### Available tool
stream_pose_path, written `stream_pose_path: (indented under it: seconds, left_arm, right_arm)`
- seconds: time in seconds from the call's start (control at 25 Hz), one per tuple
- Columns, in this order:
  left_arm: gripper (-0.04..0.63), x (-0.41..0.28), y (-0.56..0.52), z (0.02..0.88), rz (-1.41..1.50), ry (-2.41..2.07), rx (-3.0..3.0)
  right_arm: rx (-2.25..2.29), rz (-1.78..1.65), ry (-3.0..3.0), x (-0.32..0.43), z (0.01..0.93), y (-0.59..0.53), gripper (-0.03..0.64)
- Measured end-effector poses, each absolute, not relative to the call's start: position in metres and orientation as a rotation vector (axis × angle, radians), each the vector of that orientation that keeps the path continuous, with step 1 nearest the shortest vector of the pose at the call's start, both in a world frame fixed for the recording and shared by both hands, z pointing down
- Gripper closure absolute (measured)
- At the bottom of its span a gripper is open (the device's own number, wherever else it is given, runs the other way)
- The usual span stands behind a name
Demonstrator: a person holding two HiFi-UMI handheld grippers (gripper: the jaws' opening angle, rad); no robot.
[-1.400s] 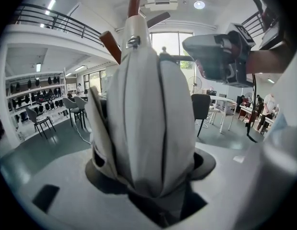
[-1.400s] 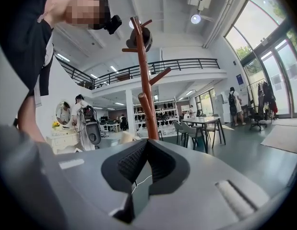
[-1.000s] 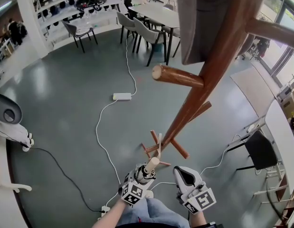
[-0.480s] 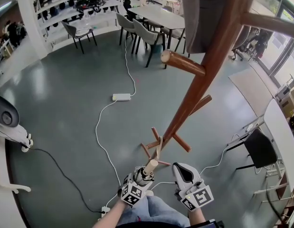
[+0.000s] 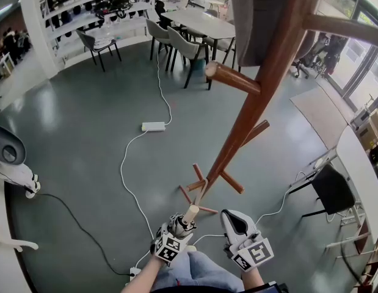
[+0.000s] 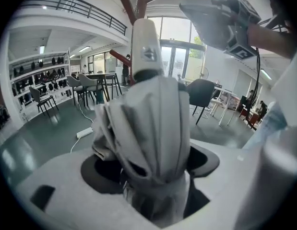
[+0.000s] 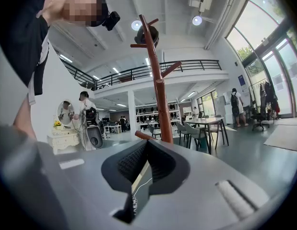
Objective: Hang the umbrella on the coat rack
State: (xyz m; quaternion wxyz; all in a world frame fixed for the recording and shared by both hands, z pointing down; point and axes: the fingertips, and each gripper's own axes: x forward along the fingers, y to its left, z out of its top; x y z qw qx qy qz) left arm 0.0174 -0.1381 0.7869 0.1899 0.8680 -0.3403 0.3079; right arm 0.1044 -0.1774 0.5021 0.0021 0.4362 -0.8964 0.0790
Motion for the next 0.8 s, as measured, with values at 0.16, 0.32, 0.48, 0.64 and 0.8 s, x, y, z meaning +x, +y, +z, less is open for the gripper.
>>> stream_pose_path:
  seconds: [0.16,0.32,0.48,0.64,0.8]
  left_arm:
    - [0.212,0.016,-0.149,0.774,0.839,-1.012,2.487]
    - [0.242,0.019,-0.157,0.753,0.758,-1.098,2.548]
    - [0.297,0.012,-0.166,0.733,0.678,-1.183,2.572]
    - [0.366,0.017,-0.172,0.689,0.596,-1.244,2.624]
    - [0.438,0.016,-0.173,0.648,0.501,-1.300,2.671]
  right_arm:
    - [1.383,0.264,-2.810,0.105,0.505,-0.179,0.609]
    - [1.400,0.295,-2.806,0.103,0.518,-0.180,0.609]
    - [1.415,0.320,-2.806,0.098,0.532,-0.178,0.609]
    - [1.426,0.339,-2.808,0.104,0.526,-0.180,0.609]
    - [1.433,0.342,-2.813,0.104,0.526,-0.177,0.609]
